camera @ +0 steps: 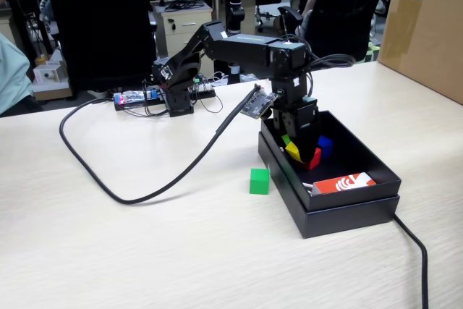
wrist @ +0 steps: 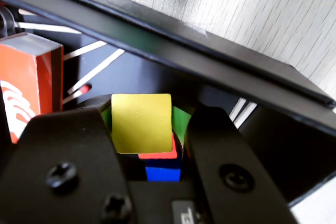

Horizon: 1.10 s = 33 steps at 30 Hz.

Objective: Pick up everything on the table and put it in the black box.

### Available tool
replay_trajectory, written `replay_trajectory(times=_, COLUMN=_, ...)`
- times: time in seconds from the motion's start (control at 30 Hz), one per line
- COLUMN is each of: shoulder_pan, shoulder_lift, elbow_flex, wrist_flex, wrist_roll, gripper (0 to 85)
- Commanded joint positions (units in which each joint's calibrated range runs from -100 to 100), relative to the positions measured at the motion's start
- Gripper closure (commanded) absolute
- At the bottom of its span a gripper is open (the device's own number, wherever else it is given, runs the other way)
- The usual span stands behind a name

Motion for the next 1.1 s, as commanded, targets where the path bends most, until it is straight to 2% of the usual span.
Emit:
replay_trajectory(times=0.0, shoulder_pan=-0.1, shoulder_lift=-0.7, elbow_flex=4.4, wrist_flex=-0.1, wrist_roll=0.0, gripper=68.2)
replay_trajectory(times=0.23, shoulder_pan=-0.3, shoulder_lift=0.6, elbow_flex=2.9, wrist_flex=-0.2, wrist_roll=0.2, gripper=56.9)
replay_trajectory(times=0.3, shoulder_pan=-0.3, shoulder_lift=-1.2, elbow_flex=2.2, wrist_flex=-0.4, wrist_roll=0.2, gripper=51.3)
replay_trajectory(times=0.5, shoulder_pan=-0.9, shoulder_lift=-19.6, elbow_flex=-1.7, wrist_flex=-0.4, wrist_roll=0.1, gripper=50.4)
replay_trajectory(times=0.63, shoulder_pan=-2.4, shoulder_lift=-32.3, elbow_flex=-4.6, wrist_flex=-0.4, wrist_roll=0.0, gripper=46.0)
replay_trajectory(times=0.73, shoulder_pan=-5.6, shoulder_lift=-43.0, elbow_flex=-9.4, wrist_flex=-0.4, wrist_roll=0.5, gripper=44.2)
replay_trajectory(times=0.83, shoulder_pan=-7.2, shoulder_lift=-44.1, elbow_flex=-14.9, wrist_flex=-0.4, wrist_roll=1.5, gripper=39.2)
replay_trajectory(times=1.07, shoulder_pan=-8.2, shoulder_lift=-35.2, elbow_flex=-22.5, wrist_flex=-0.4, wrist_roll=2.7, gripper=36.6)
